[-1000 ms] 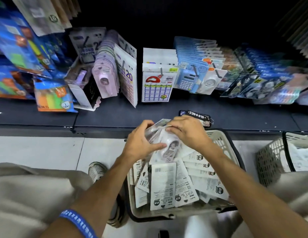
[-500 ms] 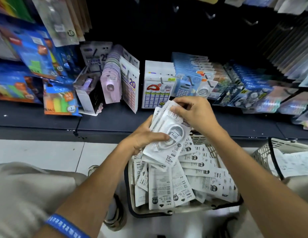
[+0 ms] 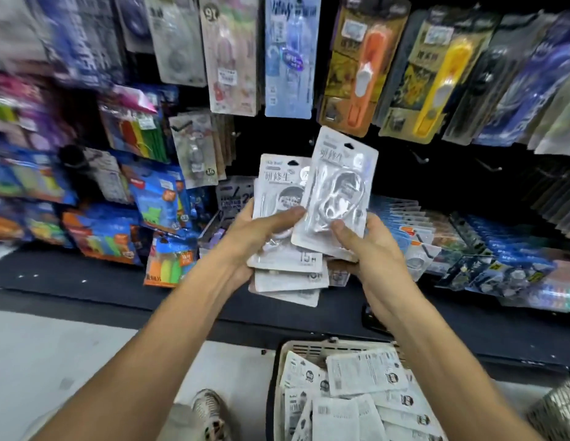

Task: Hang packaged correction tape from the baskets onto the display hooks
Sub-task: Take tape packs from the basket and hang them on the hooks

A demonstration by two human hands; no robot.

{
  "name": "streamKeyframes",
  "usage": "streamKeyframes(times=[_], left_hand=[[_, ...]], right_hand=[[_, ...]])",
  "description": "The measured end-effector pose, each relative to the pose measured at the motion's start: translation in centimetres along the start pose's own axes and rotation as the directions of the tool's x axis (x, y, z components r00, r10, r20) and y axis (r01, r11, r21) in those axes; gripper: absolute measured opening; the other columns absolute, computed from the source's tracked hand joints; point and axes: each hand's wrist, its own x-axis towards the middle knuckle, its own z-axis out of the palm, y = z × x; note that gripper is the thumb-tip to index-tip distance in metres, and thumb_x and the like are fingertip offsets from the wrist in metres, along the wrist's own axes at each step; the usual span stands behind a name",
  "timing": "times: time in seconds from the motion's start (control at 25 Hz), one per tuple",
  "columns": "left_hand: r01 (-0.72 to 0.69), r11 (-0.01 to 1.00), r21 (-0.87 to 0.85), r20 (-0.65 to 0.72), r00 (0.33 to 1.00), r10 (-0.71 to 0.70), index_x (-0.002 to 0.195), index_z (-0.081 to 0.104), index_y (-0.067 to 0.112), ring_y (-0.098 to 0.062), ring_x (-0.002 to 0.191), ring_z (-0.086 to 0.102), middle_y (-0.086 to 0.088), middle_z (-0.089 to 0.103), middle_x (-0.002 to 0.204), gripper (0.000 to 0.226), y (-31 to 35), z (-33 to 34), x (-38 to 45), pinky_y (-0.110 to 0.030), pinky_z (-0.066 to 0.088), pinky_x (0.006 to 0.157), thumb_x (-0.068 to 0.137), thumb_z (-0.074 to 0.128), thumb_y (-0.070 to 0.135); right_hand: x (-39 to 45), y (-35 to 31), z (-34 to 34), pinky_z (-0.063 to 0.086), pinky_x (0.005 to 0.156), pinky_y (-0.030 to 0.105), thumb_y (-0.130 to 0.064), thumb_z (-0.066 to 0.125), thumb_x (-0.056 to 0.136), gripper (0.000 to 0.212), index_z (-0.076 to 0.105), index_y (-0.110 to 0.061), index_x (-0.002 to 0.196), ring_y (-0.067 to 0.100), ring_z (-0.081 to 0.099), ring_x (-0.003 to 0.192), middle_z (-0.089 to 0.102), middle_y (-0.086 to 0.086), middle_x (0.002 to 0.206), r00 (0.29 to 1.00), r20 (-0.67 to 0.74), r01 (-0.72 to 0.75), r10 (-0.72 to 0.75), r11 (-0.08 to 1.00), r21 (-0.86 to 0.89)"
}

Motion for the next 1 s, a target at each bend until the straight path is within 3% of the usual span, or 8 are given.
streamKeyframes(times=[0.16,0.28,0.4,0.6,0.64,0.8,0.88,1.0], left_hand=[[-0.069,0.990,0.120,-0.227,0.969,0.095,0.120,0.065,0.034,-0.025,0.101,0.076,0.001,0.078,0.111,0.079,3.6,-5.7,-0.4,-0.050,0.058,0.090,0.048,0.098,0.037],[-0.192,0.969,0.153,-0.575,0.780,0.245,0.128,0.060,0.028,-0.018,0.100,0.075,0.006,0.076,0.115,0.076,4.1,-9.2,-0.6,-0.047,0.062,0.085,0.061,0.096,0.030],[-0.378,0.923,0.077,-0.690,0.648,0.323,0.123,0.061,0.028,-0.015,0.093,0.076,0.011,0.077,0.107,0.063,5.1,-10.6,-0.4,-0.042,0.065,0.072,0.069,0.093,0.020],[-0.423,0.902,0.087,-0.649,0.663,0.373,0.124,0.061,0.030,-0.014,0.092,0.077,0.009,0.077,0.109,0.064,5.5,-10.2,-0.3,-0.039,0.064,0.071,0.069,0.093,0.022],[-0.418,0.902,0.107,-0.638,0.667,0.384,0.121,0.062,0.032,-0.012,0.092,0.076,0.010,0.077,0.108,0.062,5.6,-10.2,-0.1,-0.039,0.064,0.072,0.068,0.093,0.024],[-0.360,0.921,0.146,-0.563,0.735,0.376,0.114,0.063,0.036,-0.009,0.094,0.076,0.015,0.077,0.104,0.058,5.0,-9.8,0.6,-0.041,0.063,0.082,0.067,0.094,0.024],[-0.307,0.934,0.182,-0.539,0.764,0.356,0.116,0.063,0.035,-0.008,0.096,0.075,0.014,0.077,0.106,0.061,4.6,-9.6,1.1,-0.041,0.061,0.087,0.065,0.095,0.027],[-0.257,0.947,0.191,-0.464,0.827,0.318,0.114,0.065,0.035,-0.014,0.093,0.076,0.011,0.079,0.102,0.069,4.2,-9.2,1.8,-0.040,0.062,0.080,0.053,0.098,0.038]], right_hand=[[2.7,0.6,3.7,0.048,0.039,0.025,-0.011,0.054,0.103,0.009,0.058,-0.017,0.107,0.017,0.066,0.051,0.075,0.000,0.076,0.997,0.081,-0.012,0.013,1.000,-0.017],[4.8,1.7,6.4,0.040,0.036,0.020,-0.010,0.055,0.102,0.011,0.059,-0.020,0.106,0.011,0.058,0.044,0.071,-0.002,0.073,0.995,0.100,0.016,-0.003,0.991,-0.132],[7.4,1.7,9.5,0.041,0.040,0.019,-0.012,0.055,0.102,0.013,0.060,-0.020,0.111,0.012,0.057,0.047,0.072,0.002,0.093,0.994,0.112,0.030,-0.004,0.971,-0.239],[9.5,2.9,12.8,0.042,0.052,0.016,-0.025,0.055,0.098,0.007,0.057,-0.029,0.092,0.001,0.057,0.061,0.065,-0.008,0.088,0.992,0.007,0.116,-0.125,0.899,-0.421],[9.6,3.1,13.1,0.044,0.056,0.021,-0.029,0.057,0.098,0.002,0.057,-0.027,0.099,0.005,0.058,0.065,0.067,-0.006,0.090,0.995,0.002,0.092,-0.100,0.906,-0.412],[9.9,3.3,12.8,0.050,0.050,0.027,-0.037,0.065,0.095,0.044,0.038,-0.031,0.129,0.017,0.067,0.068,0.066,0.000,0.098,0.972,-0.041,-0.233,0.230,0.947,-0.219],[9.1,4.0,12.1,0.051,0.059,0.015,-0.046,0.066,0.092,0.056,0.038,-0.036,0.140,0.009,0.066,0.090,0.063,-0.009,0.112,0.996,0.008,-0.079,0.086,0.945,-0.318],[8.0,4.3,12.5,0.055,0.074,0.023,-0.062,0.073,0.075,0.047,0.062,-0.042,0.116,0.007,0.069,0.092,0.072,-0.009,0.103,0.964,0.260,0.107,-0.054,0.974,-0.197]])
